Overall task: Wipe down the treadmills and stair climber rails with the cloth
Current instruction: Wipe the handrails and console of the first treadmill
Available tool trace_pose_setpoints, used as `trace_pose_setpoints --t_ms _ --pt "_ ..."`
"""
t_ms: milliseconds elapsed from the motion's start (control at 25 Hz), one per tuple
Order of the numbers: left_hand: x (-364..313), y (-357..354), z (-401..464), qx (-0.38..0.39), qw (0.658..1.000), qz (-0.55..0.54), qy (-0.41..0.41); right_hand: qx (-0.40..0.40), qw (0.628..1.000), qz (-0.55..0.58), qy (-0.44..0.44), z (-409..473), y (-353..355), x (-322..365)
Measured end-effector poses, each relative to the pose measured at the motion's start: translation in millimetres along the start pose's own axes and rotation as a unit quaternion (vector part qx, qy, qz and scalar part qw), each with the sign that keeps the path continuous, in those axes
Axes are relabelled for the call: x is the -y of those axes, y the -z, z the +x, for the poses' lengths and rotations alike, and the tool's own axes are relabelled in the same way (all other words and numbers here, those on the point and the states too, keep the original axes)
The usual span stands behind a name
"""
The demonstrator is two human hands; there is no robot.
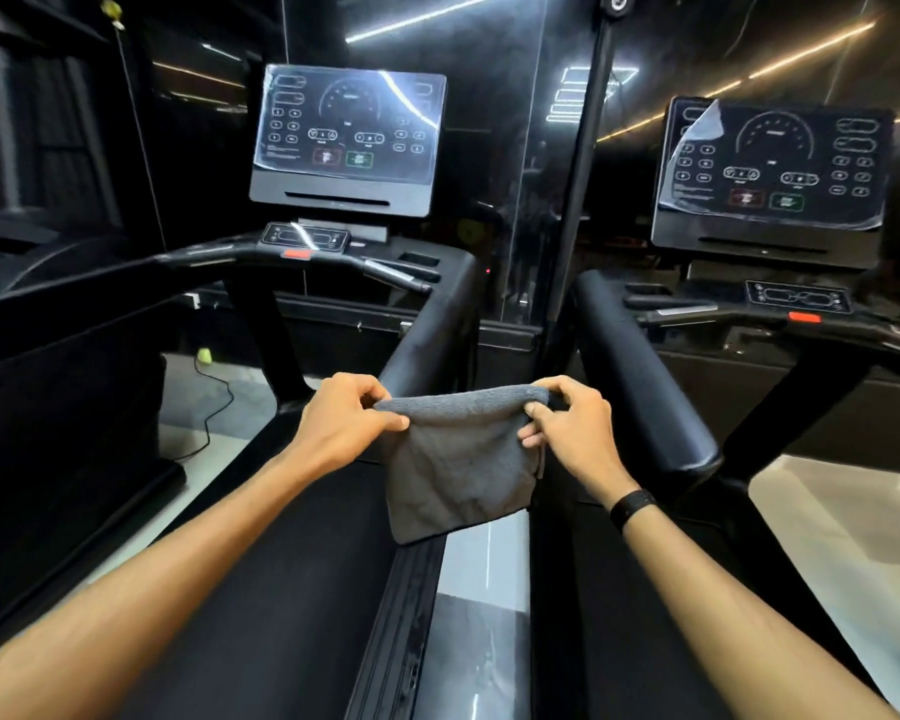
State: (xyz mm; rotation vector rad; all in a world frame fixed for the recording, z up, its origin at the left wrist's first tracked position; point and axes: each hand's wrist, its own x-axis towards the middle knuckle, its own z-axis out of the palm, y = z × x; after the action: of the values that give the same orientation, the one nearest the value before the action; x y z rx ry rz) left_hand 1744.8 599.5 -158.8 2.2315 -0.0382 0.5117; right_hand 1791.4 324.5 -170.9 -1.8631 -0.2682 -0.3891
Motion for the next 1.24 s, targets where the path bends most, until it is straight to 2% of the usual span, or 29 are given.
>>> trace_pose_setpoints --t_ms 120,280,400,520,800,880,1040,1120,1240 --pt "3.6 -6.8 11.6 -0.049 0.999 -0.015 -0.002 -0.020 0.999 0.032 0.038 18.7 -27.8 -7.3" --pt "14.7 -1.2 29.5 -0.121 0.991 -0.060 -0.014 0.070 0.989 0.069 0.107 23.4 -83.8 -1.5" --pt "28.2 -0.2 42.0 -0.136 0.985 -0.094 -0.040 0.137 0.979 -0.020 0.150 24.9 -121.5 -1.4" --pt "41.1 -5.9 53.9 -0.154 0.977 -0.134 -0.057 0.175 0.968 -0.134 0.118 22.2 -149.5 -5.8" --pt "54.4 -29.2 79.5 -0.206 0.955 -0.206 -0.060 0.065 0.982 -0.150 0.095 41.8 -181.6 -5.2" --pt "48.8 -39.7 88.4 -0.228 0.950 -0.199 -0.075 0.079 0.986 -0.132 0.062 60.1 -183.9 -3.8" --pt "37.0 -52.9 112.2 -0.220 0.944 -0.245 -0.014 0.098 0.985 -0.142 -0.005 103.4 -187.9 -16.0" --pt "37.8 -56.3 113.1 -0.208 0.949 -0.238 -0.014 0.065 0.990 -0.112 -0.050 128.1 -186.5 -26.6" --pt "41.2 -56.6 111.6 -0.199 0.951 -0.239 0.001 -0.002 0.994 -0.008 -0.106 143.0 -179.1 -51.2"
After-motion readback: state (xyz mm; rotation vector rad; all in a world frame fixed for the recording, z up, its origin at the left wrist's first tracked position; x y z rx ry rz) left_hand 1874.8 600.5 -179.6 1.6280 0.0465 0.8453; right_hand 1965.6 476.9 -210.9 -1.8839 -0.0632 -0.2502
